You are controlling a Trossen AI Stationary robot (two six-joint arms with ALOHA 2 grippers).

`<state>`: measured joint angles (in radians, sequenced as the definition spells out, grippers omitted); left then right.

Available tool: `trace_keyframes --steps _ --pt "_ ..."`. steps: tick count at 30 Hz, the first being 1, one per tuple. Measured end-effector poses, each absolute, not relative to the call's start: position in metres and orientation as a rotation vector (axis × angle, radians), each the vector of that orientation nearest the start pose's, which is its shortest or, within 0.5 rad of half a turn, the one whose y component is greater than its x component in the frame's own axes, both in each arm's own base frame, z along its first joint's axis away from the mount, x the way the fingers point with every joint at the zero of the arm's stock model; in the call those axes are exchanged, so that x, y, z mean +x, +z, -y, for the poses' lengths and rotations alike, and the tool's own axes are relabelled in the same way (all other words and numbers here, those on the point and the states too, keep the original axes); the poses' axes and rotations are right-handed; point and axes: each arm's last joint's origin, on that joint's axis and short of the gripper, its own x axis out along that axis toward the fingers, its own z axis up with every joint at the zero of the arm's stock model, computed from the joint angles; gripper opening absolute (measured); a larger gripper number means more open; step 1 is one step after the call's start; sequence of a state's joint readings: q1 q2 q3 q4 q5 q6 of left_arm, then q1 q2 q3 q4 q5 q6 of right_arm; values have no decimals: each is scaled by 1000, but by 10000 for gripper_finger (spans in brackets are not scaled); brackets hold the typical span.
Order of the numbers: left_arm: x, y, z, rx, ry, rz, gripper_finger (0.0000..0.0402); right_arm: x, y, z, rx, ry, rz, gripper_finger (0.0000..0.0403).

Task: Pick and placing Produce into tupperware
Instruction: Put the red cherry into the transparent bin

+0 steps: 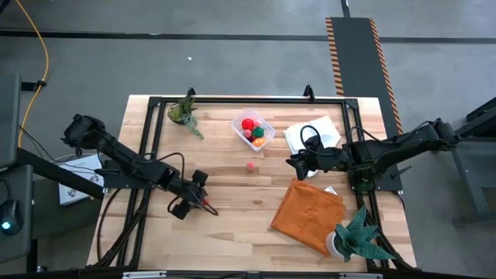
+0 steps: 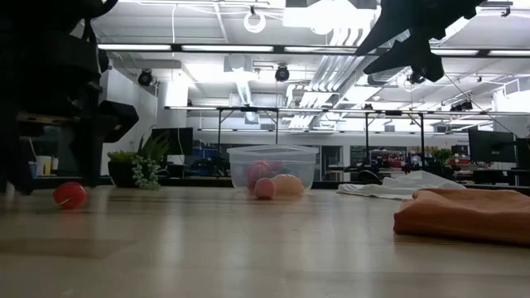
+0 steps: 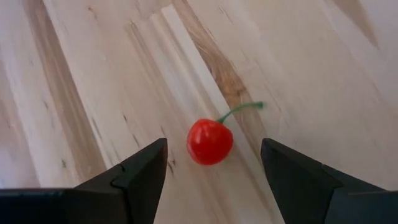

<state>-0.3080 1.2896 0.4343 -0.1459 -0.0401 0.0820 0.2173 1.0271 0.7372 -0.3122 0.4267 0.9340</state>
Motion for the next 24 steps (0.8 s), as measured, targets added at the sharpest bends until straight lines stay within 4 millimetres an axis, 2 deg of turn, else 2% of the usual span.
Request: trace_keyframes --steps 24 --pt "199 119 65 221 -379 -1013 230 211 264 -34 715 -447 -426 144"
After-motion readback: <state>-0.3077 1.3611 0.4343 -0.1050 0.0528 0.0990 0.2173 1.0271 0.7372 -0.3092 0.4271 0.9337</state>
